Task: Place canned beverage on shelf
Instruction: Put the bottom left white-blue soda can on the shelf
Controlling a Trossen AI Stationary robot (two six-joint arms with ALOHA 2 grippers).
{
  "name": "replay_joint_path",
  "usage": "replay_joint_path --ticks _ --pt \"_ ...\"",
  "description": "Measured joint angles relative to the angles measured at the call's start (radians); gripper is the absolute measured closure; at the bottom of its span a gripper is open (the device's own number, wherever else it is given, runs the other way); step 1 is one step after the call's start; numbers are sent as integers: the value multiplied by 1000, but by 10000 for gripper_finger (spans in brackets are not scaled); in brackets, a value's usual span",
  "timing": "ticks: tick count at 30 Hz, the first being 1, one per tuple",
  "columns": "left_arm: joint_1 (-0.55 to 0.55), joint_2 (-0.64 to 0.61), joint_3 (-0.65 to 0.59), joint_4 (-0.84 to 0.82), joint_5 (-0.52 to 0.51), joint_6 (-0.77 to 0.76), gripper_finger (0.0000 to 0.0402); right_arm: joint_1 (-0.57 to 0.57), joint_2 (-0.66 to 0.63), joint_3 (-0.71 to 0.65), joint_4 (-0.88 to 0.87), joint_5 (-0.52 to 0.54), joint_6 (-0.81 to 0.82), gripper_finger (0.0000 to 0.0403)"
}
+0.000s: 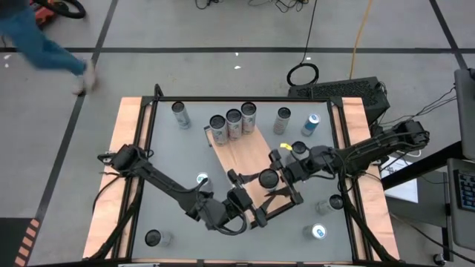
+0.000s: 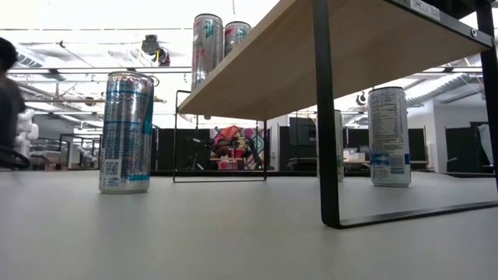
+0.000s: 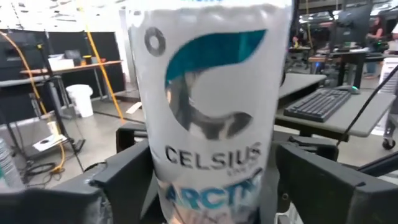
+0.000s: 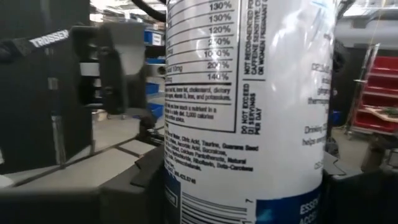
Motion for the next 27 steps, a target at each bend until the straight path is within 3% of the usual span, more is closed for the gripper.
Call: replay_joint_path --ticks 13,20,27 --pt "16 0 0 -11 44 -12 139 18 1 0 -5 3 2 195" --pt "16 -2 0 -31 42 -31 150 18 1 -1 -6 5 15 194" --pt "17 -2 1 -78 44 -50 151 18 -1 -1 -80 35 83 154"
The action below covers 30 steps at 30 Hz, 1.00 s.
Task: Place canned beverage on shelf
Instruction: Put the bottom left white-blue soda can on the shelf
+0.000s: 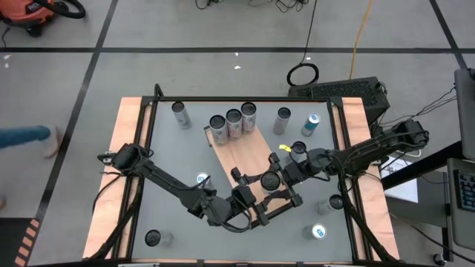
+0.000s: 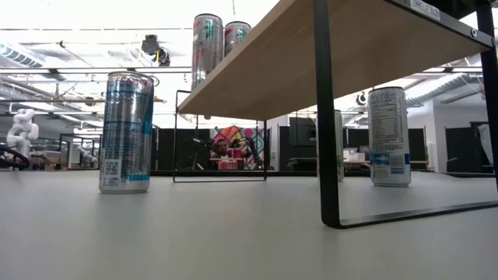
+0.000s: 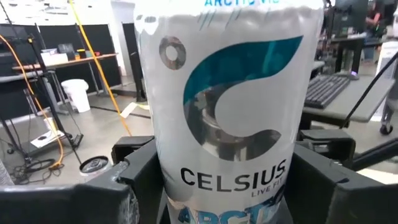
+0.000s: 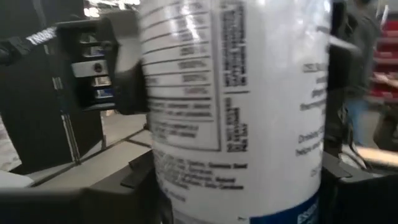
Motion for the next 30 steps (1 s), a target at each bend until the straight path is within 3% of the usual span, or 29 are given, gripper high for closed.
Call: replay_joint_path --ticks 8,14,20,30 --pt "1 2 0 -74 -4 -55 152 -5 -76 13 -254 37 9 104" --pt "5 2 0 -69 -6 -56 152 -5 -166 30 -452 43 1 99" --pt "10 2 0 -68 -22 -60 152 -5 -261 63 -668 148 -28 99" --pt "15 2 0 -119 -4 -114 152 0 -364 116 -718 160 -25 99"
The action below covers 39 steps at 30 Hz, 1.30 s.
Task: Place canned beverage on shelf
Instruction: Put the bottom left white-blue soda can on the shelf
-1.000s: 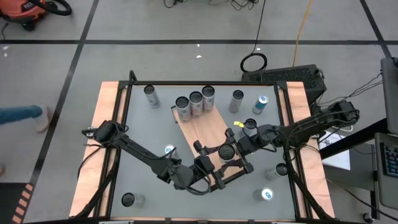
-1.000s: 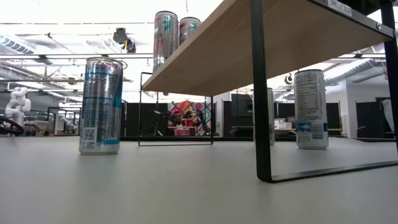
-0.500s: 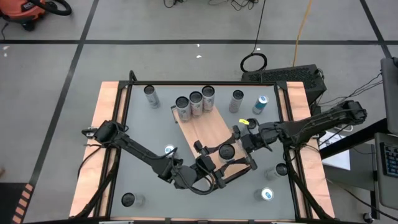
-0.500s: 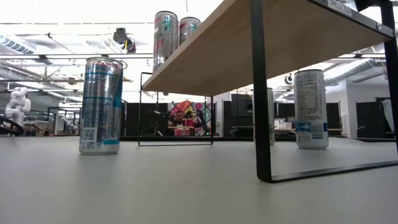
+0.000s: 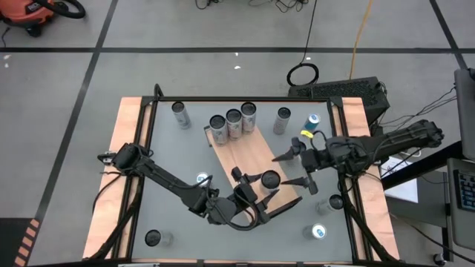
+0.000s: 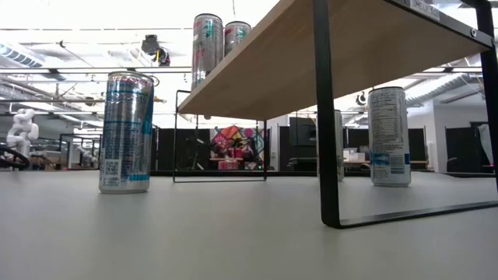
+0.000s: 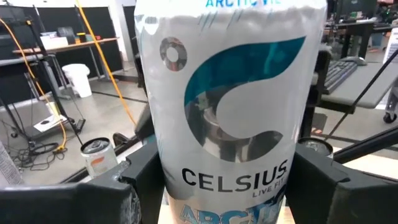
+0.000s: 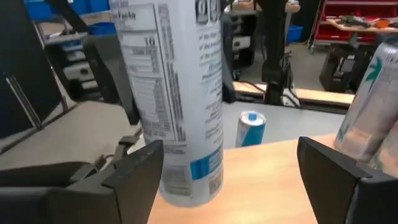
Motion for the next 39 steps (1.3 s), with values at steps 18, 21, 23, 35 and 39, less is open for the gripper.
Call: replay_joint_path --ticks 18,21,23,35,39 --pt "26 -2 0 -88 5 -70 152 17 136 180 -6 -87 -15 99" --pt "33 -2 0 -89 6 -74 152 31 164 208 -5 -80 -41 99" --pt "34 -2 0 -86 7 -74 152 37 185 225 -7 -79 -50 99" --pt "37 -2 0 -86 38 -74 152 41 208 240 2 -53 -75 155" --pt "37 -2 0 -88 38 -73 152 41 208 240 1 -53 -80 183"
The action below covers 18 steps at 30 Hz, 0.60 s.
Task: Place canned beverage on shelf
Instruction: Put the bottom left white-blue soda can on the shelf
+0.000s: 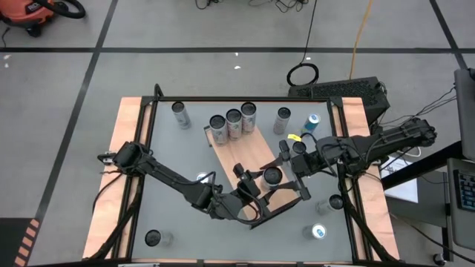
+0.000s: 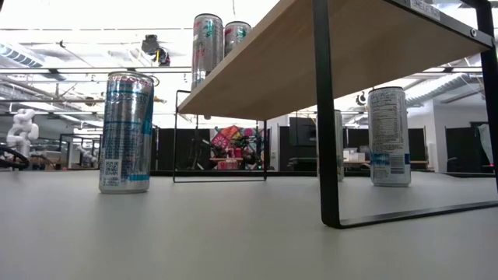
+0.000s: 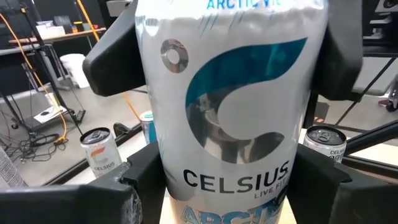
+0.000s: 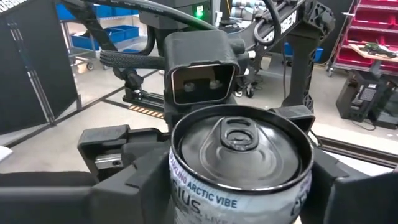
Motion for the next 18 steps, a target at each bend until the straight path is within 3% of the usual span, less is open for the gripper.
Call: replay_joint_path --ticks 9,18 --pt "-1 0 0 -9 -11 -2 124 0 0 0 -1 1 -8 207" --pt "-43 -9 1 -57 -46 9 59 -4 1 0 1 -7 -83 209"
